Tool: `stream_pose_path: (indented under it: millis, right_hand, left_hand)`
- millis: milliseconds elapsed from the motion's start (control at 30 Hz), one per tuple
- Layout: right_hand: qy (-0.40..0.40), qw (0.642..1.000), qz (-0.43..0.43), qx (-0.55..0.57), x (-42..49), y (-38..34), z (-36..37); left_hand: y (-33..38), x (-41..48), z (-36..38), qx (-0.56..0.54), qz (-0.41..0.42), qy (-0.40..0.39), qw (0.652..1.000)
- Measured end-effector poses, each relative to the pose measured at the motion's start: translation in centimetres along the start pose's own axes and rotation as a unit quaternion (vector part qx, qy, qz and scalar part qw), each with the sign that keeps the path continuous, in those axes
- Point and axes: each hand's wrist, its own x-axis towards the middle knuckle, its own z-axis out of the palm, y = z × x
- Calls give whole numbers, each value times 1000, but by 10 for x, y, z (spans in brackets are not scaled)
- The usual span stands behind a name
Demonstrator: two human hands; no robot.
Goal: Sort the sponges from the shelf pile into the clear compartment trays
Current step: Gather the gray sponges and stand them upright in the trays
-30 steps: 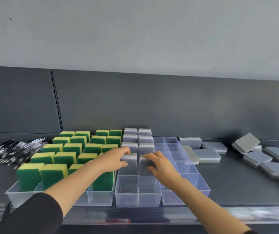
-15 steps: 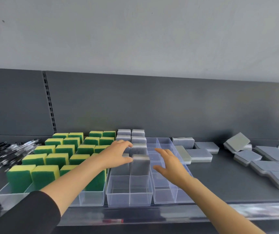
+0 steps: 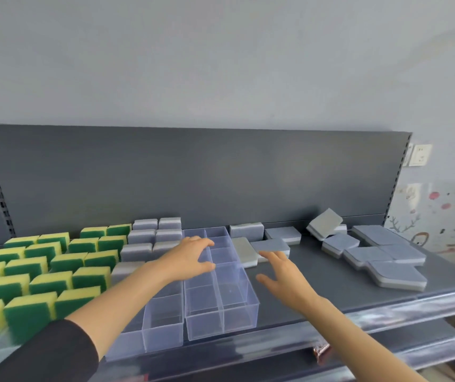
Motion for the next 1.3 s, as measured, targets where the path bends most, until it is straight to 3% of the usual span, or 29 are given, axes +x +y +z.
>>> stream_pose_path:
  millis: [433, 800, 1067, 1300]
  right_hand:
    - [2, 998, 57, 20, -19, 88, -34]
    - [-3, 995, 98, 35, 23, 128, -34]
    - [-58, 983, 171, 33, 94, 145, -9]
    - [-77, 966, 243, -40, 132, 144, 9]
  left_hand:
    - [76, 58, 40, 13, 24, -36, 999]
    - [66, 143, 45, 40, -13, -38, 998]
    - [51, 212, 59, 73, -4, -40, 997]
    - [47, 244, 76, 140, 23, -17, 990]
